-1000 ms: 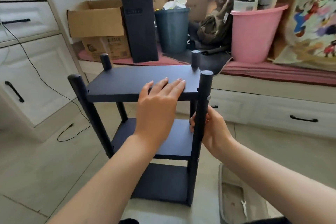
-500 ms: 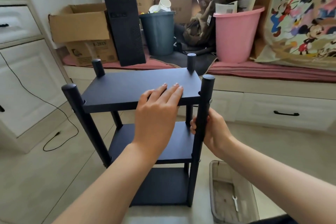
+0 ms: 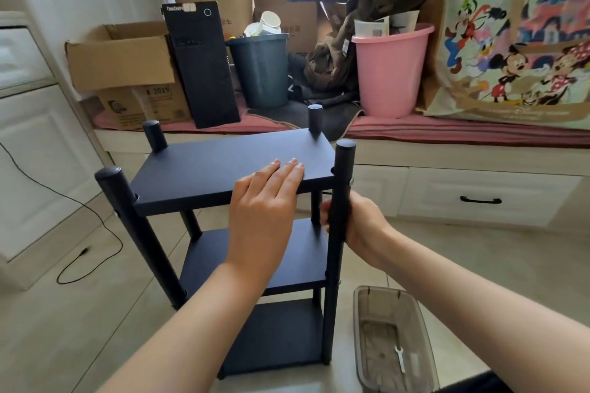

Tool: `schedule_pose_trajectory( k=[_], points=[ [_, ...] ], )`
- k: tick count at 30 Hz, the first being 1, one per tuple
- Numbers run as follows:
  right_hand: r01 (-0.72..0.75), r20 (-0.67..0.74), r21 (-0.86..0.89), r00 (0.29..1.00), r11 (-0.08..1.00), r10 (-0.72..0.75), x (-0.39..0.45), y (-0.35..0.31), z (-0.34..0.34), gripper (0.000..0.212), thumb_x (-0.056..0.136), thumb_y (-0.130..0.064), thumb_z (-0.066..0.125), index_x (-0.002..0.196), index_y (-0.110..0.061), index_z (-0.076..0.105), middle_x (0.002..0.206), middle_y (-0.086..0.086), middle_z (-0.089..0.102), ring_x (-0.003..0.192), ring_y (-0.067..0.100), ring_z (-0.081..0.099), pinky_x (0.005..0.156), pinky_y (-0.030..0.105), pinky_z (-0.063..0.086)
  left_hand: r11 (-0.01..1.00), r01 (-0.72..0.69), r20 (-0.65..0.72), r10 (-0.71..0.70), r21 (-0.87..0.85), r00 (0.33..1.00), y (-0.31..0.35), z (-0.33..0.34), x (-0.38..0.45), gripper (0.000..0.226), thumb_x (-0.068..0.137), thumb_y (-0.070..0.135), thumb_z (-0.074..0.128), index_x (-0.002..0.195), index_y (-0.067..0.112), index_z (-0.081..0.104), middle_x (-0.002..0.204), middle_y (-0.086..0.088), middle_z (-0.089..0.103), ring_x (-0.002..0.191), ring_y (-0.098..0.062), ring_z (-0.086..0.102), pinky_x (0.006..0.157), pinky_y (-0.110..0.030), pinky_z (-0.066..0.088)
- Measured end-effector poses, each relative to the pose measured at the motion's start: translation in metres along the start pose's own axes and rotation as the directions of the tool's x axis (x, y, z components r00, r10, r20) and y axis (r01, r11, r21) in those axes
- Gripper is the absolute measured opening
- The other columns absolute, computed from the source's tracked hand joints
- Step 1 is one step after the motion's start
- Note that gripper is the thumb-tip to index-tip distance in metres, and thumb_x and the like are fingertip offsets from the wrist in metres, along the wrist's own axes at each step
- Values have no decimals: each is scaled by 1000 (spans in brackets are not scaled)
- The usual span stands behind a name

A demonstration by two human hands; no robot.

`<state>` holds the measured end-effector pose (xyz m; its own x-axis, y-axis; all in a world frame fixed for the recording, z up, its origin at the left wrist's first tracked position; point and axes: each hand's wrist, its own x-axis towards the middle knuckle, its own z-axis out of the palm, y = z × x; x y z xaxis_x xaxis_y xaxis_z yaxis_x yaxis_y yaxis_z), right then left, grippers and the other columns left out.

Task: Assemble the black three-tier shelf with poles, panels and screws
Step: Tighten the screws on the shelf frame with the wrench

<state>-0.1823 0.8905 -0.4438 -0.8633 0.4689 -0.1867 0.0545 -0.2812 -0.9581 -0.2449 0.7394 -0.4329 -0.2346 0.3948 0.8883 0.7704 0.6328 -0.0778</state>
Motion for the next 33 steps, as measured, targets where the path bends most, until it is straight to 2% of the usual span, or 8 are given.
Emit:
schedule_pose_trajectory(
  k=[4,7,10,18,21,25,29,33],
  points=[
    [6,-39,-42,999,999,-7,2,-4,-1,39,102,-34,46,82,-11,69,71,3,70,69,20,62,74,34,48,999,-4,-15,4,33,1000,4,-1,-1,34,87,11,78,120,8,73,122,-6,72,115,-26,68,96,-37,46],
    [-51,-55,-86,997,995,47,6,-4,-21,38,104,-35,42,92,-11,69,82,5,74,81,21,68,80,35,54,999,-21,-10,22,33,1000,3,-2,-1,34,91,16,74,123,6,71,123,-8,71,116,-29,67,99,-38,40],
    [-113,-49,-156,993,981,106,7,2,-56,33,105,-28,43,96,-9,69,82,6,74,79,21,69,84,37,53,999,-26,-12,26,48,1000,3,-2,-1,37,91,16,73,126,4,68,123,-9,71,116,-30,67,99,-39,41],
    [-351,-45,-460,927,816,373,18,57,-128,19,101,-13,52,108,-1,64,85,11,71,81,23,68,82,36,56,994,-10,-41,14,109,999,17,16,12,32,94,21,69,122,5,71,118,-6,74,112,-27,69,91,-38,51],
    [-438,-142,-477,894,762,425,34,98,-143,15,100,-10,52,107,0,61,83,12,66,78,22,65,72,32,53,990,11,-62,-2,140,998,26,26,11,31,92,15,73,122,8,72,118,-3,74,113,-24,69,92,-36,45],
    [-615,-251,-472,781,632,572,44,178,-168,13,97,-2,44,90,-5,54,63,7,49,49,15,43,48,23,35,985,-8,-84,23,175,996,35,35,9,30,95,16,66,125,8,69,120,-4,72,113,-25,68,93,-37,40],
    [-713,-384,-444,699,543,603,42,250,-188,12,98,-6,44,89,-3,51,70,14,52,53,21,47,54,29,43,980,1,-43,8,199,999,39,40,5,38,96,23,60,130,7,64,128,-6,66,117,-28,63,96,-39,35],
    [-747,-440,-498,656,441,613,43,292,-199,21,94,-1,40,74,-8,44,59,8,39,47,15,35,49,23,30,977,16,-46,-6,211,999,40,43,4,39,95,24,57,130,7,62,128,-7,66,117,-29,61,97,-40,33]
  ],
)
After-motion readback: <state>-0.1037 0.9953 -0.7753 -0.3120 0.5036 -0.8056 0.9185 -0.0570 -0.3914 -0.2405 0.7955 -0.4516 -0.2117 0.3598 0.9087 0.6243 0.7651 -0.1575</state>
